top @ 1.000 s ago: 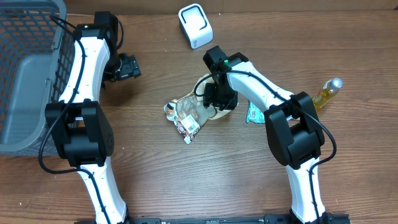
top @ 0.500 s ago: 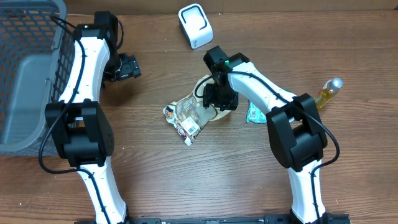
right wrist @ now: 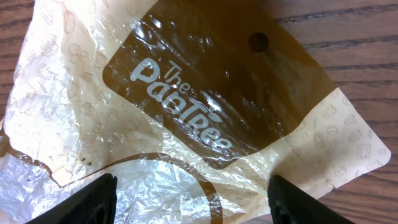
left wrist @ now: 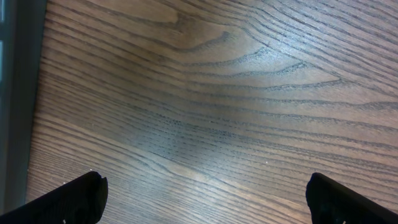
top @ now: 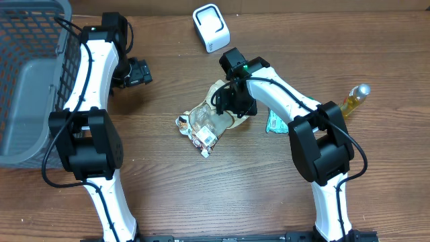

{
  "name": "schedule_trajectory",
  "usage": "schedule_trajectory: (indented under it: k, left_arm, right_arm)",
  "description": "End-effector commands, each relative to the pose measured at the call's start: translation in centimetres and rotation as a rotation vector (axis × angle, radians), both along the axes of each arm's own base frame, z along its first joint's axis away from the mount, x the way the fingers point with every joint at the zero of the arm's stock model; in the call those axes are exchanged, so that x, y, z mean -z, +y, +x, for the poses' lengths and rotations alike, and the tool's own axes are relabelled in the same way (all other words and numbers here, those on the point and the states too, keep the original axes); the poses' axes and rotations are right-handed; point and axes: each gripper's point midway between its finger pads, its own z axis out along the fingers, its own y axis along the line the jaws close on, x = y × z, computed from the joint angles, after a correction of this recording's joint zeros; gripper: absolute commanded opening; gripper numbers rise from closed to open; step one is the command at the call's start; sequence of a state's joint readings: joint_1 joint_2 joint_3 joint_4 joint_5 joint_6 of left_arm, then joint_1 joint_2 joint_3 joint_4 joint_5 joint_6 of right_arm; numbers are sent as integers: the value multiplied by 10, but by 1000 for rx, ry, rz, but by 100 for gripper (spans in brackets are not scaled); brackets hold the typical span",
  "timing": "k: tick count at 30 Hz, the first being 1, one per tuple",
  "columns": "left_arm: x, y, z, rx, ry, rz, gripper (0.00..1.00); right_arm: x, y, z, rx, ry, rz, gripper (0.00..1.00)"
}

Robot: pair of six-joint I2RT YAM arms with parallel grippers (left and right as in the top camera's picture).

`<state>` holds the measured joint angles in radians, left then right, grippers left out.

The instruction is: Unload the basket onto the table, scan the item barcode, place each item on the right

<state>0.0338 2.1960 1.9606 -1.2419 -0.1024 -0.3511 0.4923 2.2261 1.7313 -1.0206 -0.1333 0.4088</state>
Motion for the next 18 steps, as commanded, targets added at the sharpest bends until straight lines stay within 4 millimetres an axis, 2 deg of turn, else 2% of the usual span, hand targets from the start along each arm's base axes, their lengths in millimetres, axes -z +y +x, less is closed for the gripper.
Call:
schedule_trajectory:
  k: [1,18]
  left_arm:
    - [-3,5,2,1,-8,13,100]
    - [-3,5,2,1,-8,13,100]
  right_arm:
    - [-17,2,2,-20,-40,17,75]
    - [-17,3,3,-20,-43,19,76]
